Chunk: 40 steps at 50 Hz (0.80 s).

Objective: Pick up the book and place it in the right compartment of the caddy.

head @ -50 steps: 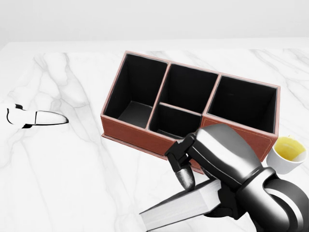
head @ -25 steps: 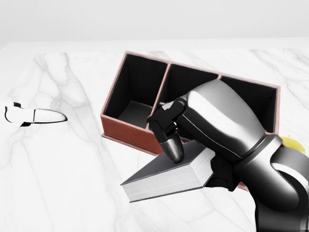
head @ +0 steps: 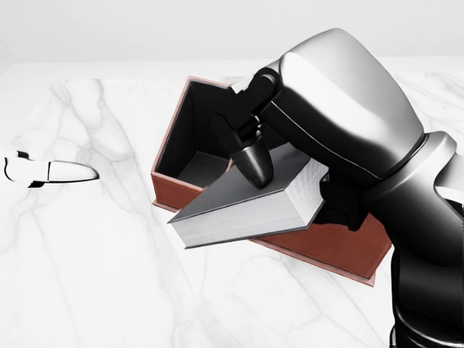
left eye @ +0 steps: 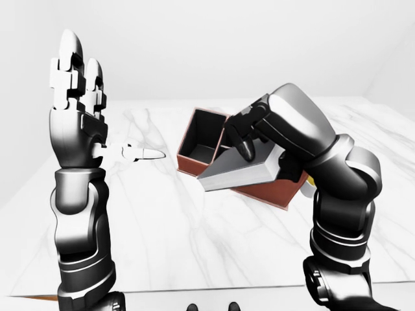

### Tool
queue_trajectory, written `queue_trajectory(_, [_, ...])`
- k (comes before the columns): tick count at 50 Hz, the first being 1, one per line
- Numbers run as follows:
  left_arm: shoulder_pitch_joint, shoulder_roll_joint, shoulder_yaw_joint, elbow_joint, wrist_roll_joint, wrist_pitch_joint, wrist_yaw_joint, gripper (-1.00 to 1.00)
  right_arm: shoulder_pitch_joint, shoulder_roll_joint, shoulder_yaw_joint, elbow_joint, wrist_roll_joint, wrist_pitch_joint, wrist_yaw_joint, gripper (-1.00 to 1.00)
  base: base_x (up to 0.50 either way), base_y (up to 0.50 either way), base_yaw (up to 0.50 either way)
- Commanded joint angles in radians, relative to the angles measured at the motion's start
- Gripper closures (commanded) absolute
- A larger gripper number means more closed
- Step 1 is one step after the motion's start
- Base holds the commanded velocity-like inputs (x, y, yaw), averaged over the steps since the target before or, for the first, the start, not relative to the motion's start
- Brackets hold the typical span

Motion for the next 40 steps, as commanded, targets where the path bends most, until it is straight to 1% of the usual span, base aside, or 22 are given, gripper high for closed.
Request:
queue_trajectory(1, [-0.002,0.001,0.001,0.0,-0.004,0.0,0.003,-1.0,-0.124,-0.026,-0.021,0.067,-0.012,0.0,0.0,1.0,0.0,0.0,0.0])
queue_trajectory(9, [-0.005,0.002,0.003,-0.001,-0.009,0.0,0.006,-1.0,-0.213,-0.051,-0.033,0.155,-0.015,0.0,0.0,1.0,0.0,0.0,0.0])
queue_trajectory(14, [-0.005,0.004,0.002,-0.001,-0.01,0.0,0.007,-1.0,-0.248,-0.069,-0.038,0.197,-0.015,0.0,0.0,1.0,0.0,0.0,0.0])
queue_trajectory(32, [-0.001,0.001,0.0,-0.005,-0.008,0.0,0.001,-1.0,-0.309,-0.099,-0.046,0.276,-0.022,0.0,0.0,1.0,0.0,0.0,0.0])
queue_trajectory(40, [-0.002,0.001,0.0,-0.007,-0.009,0.0,0.001,-1.0,-0.352,-0.11,-0.049,0.318,-0.031,0.0,-0.021,1.0,0.0,0.0,0.0])
